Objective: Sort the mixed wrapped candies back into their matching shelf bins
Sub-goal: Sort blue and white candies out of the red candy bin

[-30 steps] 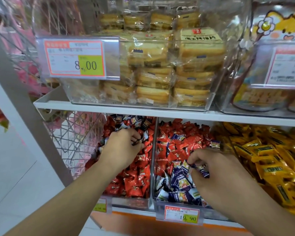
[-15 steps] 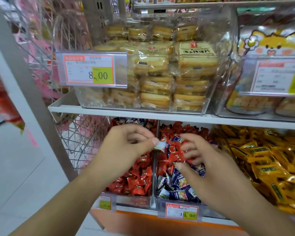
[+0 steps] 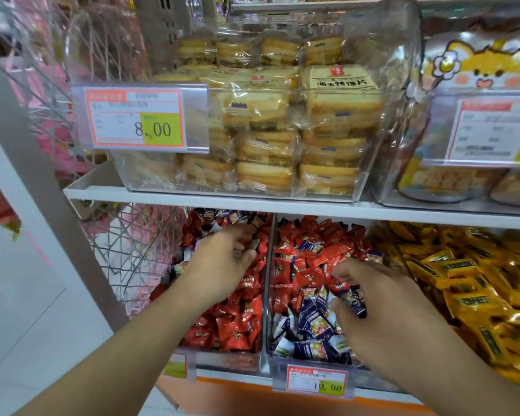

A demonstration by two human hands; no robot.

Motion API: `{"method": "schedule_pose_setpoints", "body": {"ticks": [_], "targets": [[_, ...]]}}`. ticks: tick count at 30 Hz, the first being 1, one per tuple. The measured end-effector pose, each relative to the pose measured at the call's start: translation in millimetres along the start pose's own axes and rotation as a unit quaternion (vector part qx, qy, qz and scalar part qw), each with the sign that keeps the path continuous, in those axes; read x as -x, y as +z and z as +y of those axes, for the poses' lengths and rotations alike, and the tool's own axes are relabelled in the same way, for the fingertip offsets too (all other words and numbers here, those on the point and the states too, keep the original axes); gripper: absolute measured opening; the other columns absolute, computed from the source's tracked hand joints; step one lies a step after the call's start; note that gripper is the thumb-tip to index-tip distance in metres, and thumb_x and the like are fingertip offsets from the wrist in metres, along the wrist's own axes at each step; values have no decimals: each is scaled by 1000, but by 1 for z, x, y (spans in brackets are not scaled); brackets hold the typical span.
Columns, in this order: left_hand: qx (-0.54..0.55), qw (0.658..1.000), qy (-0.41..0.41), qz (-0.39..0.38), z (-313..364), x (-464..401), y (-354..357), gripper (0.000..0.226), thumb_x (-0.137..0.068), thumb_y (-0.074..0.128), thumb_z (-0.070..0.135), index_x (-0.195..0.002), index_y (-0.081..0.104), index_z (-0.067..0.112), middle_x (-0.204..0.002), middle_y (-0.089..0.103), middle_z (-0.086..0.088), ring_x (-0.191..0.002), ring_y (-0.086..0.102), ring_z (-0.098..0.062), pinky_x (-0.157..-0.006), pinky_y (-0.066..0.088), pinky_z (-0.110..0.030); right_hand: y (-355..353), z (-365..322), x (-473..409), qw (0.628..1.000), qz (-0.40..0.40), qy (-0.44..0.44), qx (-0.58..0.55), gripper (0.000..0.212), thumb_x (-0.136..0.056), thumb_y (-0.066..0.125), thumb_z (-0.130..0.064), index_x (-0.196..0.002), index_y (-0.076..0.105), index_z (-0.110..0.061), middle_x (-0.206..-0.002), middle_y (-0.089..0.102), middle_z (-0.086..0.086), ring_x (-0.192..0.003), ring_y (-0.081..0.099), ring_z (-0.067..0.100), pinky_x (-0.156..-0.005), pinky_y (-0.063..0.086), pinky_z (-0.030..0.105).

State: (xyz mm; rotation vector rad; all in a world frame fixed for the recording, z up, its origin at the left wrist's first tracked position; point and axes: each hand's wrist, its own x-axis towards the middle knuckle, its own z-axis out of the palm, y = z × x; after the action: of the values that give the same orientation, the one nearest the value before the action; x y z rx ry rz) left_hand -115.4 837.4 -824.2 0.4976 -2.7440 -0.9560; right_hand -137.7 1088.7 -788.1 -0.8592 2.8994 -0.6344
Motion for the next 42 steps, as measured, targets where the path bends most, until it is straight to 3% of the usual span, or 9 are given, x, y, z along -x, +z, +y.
{"method": "schedule_pose_setpoints", "body": {"ticks": [3,9,17,23,27,30,33,37,42], "targets": [[-18,1000,-5,-22,-6,-8,14,45,-100,67,26,-143,56,31,-128,65,3,-98,64,-14,-71,47,-14,3,3,-1,1000,-8,-3,1,34,-101,58,-38,-135,50,-41,-138,50,-23,-120,52,0,-99,41,18],[17,996,17,84,-17,-5,7,19,-95,73,22,-113,75,29,-102,72,16,-95,64,3,-89,53,-15,6,4,-5,1000,3,-15,-9,27,-100,61,-36,-126,56,-38,-129,55,-22,-118,52,-1,-100,40,15],[249,966,75,16,39,50,-26,20,-81,88,23,-96,76,26,-86,76,4,-82,73,-9,-78,56,-19,6,-13,3,991,44,-91,-89,68,-92,71,-43,-146,31,-54,-121,53,-34,-114,50,-11,-94,45,16],[213,973,77,-49,52,70,-10,16,-88,79,41,-97,70,33,-88,74,12,-85,69,-2,-80,55,-27,5,-16,10,996,52,-71,-15,19,-91,70,-48,-105,58,-46,-90,60,-24,-81,55,-2,-67,47,24],[137,989,48,32,29,53,-17,16,-94,71,42,-107,65,34,-91,68,18,-92,62,8,-78,46,-6,6,-10,9,999,-9,-4,37,45,-96,63,-50,-139,52,-42,-139,56,-17,-119,57,8,-101,49,28],[26,994,27,100,1,21,-17,23,-94,71,37,-111,68,22,-98,70,11,-91,67,-6,-78,52,-18,8,-9,8,999,-9,-2,40,47,-98,62,-44,-142,49,-40,-144,52,-17,-125,54,8,-106,45,27],[-39,990,22,132,-21,-19,-10,33,-93,72,35,-122,69,18,-107,73,-2,-89,70,-20,-72,47,-18,13,-6,1,999,0,-19,45,37,-96,64,-41,-133,54,-42,-134,55,-22,-114,53,2,-102,45,21],[-56,993,49,95,-32,-65,6,56,-91,73,35,-144,56,27,-142,58,-4,-122,63,-24,-102,46,-24,18,3,-8,999,-5,-24,28,27,-95,65,-40,-120,56,-46,-115,51,-33,-95,47,-9,-72,34,-2],[-117,989,39,87,-31,-87,9,31,-92,72,36,-123,73,32,-121,73,3,-108,69,-20,-89,55,-28,19,8,-11,999,-9,-39,6,23,-93,68,-37,-112,59,-47,-111,53,-36,-94,48,-13,-73,37,-3]]}}
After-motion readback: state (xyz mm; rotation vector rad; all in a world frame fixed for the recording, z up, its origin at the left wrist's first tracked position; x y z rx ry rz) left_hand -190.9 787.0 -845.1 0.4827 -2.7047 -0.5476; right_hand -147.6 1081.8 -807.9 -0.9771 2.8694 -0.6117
